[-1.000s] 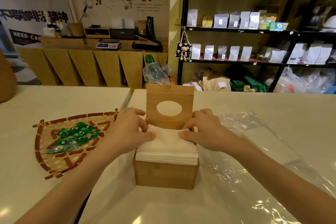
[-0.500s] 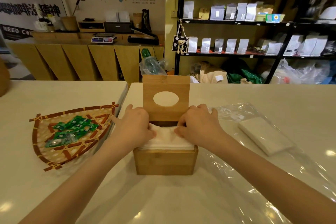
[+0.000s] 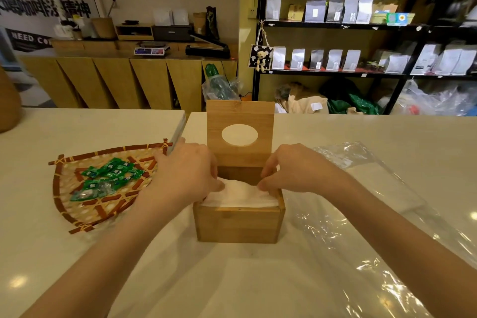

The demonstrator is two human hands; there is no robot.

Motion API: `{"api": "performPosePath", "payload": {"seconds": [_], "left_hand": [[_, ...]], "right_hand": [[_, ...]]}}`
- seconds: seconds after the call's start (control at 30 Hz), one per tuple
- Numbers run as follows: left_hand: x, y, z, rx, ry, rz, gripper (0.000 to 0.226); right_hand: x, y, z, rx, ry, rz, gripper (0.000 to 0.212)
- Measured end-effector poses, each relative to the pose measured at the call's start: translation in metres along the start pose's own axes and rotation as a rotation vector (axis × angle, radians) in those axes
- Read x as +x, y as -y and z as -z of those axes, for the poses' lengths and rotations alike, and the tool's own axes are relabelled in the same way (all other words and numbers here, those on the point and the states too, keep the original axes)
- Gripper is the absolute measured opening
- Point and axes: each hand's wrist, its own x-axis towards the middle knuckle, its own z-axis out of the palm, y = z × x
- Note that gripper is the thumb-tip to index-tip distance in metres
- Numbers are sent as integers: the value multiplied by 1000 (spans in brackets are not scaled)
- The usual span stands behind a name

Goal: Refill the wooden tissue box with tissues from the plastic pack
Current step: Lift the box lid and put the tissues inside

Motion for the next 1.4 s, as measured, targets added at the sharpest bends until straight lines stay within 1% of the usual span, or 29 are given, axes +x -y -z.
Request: {"api": "performPosePath", "payload": {"seconds": [0.07, 0.13, 0.17, 0.2, 0.23, 0.3, 0.37, 0.47, 0.53, 0.57, 0.6, 0.7, 0.73, 0.8, 0.9, 0.97, 1.03, 1.1, 1.17, 1.23, 1.4], "left_hand": [[-5, 5, 10, -81, 150, -49, 27], [-6, 9, 16, -41, 279, -94, 43], [-4, 10, 17, -23, 322, -112, 48], [-2, 10, 17, -7, 354, -126, 52], [0, 9, 17, 15, 368, -138, 54], [6, 9, 12, 81, 372, -139, 58], [13, 11, 5, 135, 374, -131, 60], [20, 14, -4, 182, 406, -142, 60], [22, 13, -8, 222, 406, -133, 58], [21, 11, -9, 251, 397, -120, 57], [20, 8, -9, 279, 386, -101, 57], [16, -2, -8, 361, 361, -69, 55], [16, -4, -9, 385, 362, -70, 54], [18, -3, -11, 400, 369, -102, 52], [22, 6, -9, 276, 422, -198, 50], [22, 12, -2, 156, 464, -207, 45], [20, 14, 0, 111, 425, -210, 36], [18, 10, -3, 153, 361, -214, 30], [18, 5, -6, 211, 357, -202, 32], [20, 2, -4, 231, 390, -185, 36], [25, -1, -2, 274, 437, -107, 39]], "right_hand": [[-3, 2, 3, -130, -126, -3, 29], [-6, 5, 5, -193, -248, 45, 29], [-6, 8, 7, -185, -258, 90, 28], [-6, 11, 8, -167, -222, 142, 27], [-5, 13, 9, -153, -138, 194, 27], [-2, 16, 7, -204, 75, 291, 31], [4, 16, 3, -310, 209, 355, 36], [11, 15, 0, -420, 292, 348, 35], [13, 16, -5, -486, 334, 322, 24], [14, 16, -8, -508, 331, 315, 14], [14, 18, -11, -535, 315, 310, 10], [14, 21, -17, -624, 245, 297, 16], [14, 22, -18, -638, 221, 285, 22], [15, 21, -20, -631, 173, 281, 26], [13, 18, -17, -560, 166, 310, 27], [10, 16, -11, -488, 168, 352, 29], [8, 15, -5, -406, 140, 377, 31], [9, 17, -4, -358, 100, 363, 29], [10, 20, -9, -371, 69, 334, 23], [12, 21, -16, -415, 63, 300, 21], [13, 18, -19, -445, 116, 271, 29]]}}
